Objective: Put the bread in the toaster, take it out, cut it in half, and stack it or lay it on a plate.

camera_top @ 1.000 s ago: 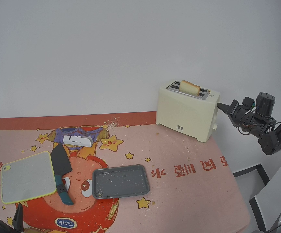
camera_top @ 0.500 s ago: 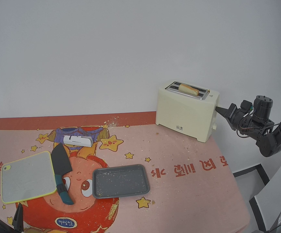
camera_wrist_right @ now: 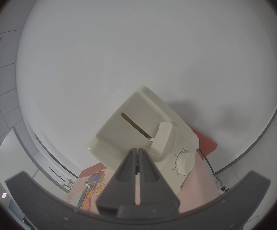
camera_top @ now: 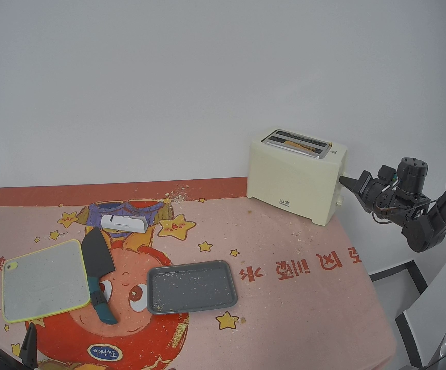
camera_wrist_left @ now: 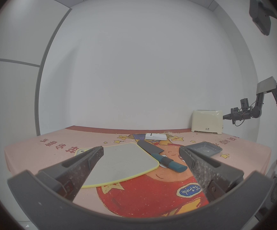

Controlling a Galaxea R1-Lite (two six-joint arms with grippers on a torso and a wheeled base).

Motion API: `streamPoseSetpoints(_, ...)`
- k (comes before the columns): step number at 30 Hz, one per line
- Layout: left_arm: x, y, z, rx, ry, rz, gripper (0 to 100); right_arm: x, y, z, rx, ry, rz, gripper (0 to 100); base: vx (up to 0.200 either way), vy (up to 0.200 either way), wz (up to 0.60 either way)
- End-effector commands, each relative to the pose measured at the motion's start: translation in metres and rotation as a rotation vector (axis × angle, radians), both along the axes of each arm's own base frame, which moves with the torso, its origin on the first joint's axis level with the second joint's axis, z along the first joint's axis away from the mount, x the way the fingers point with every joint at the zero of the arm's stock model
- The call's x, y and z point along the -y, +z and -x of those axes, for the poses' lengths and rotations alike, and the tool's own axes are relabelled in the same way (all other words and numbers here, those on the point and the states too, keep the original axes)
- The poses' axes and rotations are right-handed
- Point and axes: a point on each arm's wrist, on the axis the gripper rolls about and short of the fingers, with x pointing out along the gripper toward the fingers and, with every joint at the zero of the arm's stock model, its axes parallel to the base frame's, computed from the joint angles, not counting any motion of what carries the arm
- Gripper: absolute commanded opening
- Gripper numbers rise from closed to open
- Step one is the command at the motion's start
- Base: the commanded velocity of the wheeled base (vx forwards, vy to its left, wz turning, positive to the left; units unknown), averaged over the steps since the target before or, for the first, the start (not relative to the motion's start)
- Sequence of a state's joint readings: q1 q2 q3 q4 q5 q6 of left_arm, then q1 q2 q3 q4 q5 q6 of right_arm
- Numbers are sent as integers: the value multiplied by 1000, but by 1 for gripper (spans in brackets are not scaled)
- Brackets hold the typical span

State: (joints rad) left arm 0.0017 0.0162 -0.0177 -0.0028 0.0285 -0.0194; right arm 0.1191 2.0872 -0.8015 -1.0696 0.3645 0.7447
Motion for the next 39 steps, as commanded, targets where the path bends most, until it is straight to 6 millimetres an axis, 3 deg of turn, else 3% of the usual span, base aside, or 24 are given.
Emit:
streamPoseSetpoints(1,0,-5,-1,-15,0,1,100,-3,-10,-2,-32,10,4,0,0,0,0)
streamPoseSetpoints(19,0,-5,-1,-15,0,1,100,-13,-25,-2,-68,37,12,0,0,0,0)
streamPoseSetpoints(27,0,-5,-1,-15,0,1,100,-26,-18,7,-57,74,13,0,0,0,0)
streamPoseSetpoints(39,0,-5,-1,-15,2,1,100,-18,-7,3,38,13,11,0,0,0,0)
